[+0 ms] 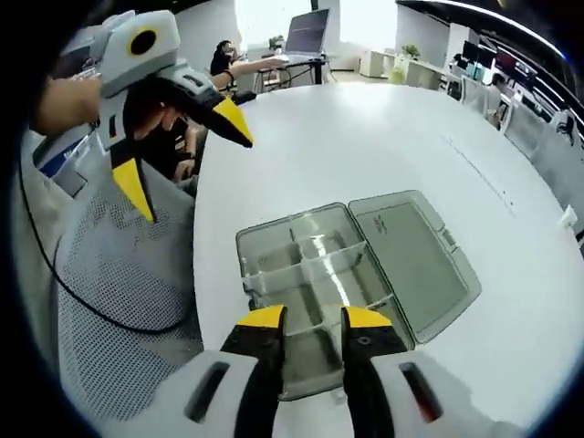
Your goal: Insert the divider into the dual guide fixture by aligning both edges with the guide slots and pushing it downward to the bottom, including one-sided entry, uneven engagement, binding, and posture correction.
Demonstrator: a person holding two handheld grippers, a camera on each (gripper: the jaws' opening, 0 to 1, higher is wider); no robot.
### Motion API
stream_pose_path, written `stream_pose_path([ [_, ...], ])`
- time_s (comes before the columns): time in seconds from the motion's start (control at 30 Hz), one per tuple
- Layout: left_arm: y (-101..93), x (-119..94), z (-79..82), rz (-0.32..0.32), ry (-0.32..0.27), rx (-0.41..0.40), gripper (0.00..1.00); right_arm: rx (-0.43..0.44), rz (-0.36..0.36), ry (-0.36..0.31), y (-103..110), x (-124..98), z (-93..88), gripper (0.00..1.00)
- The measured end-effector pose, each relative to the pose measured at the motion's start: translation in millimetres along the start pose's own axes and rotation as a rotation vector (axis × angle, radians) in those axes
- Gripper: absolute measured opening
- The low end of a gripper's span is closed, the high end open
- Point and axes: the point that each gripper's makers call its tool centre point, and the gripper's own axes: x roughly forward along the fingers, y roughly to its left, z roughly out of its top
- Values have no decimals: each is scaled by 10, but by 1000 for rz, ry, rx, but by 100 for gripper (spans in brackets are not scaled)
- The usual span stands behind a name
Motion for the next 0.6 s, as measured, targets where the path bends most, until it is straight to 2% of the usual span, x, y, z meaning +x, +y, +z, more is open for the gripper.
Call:
stream_pose_path([
  [0.37, 14, -106, -42, 56, -6, -37, 74, 155, -91, -108, 110, -364, -44, 33],
  [0.6, 40, -196, -106, 102, -1, -81, 84, 233, -157, -147, 203, -576, -145, 49],
])
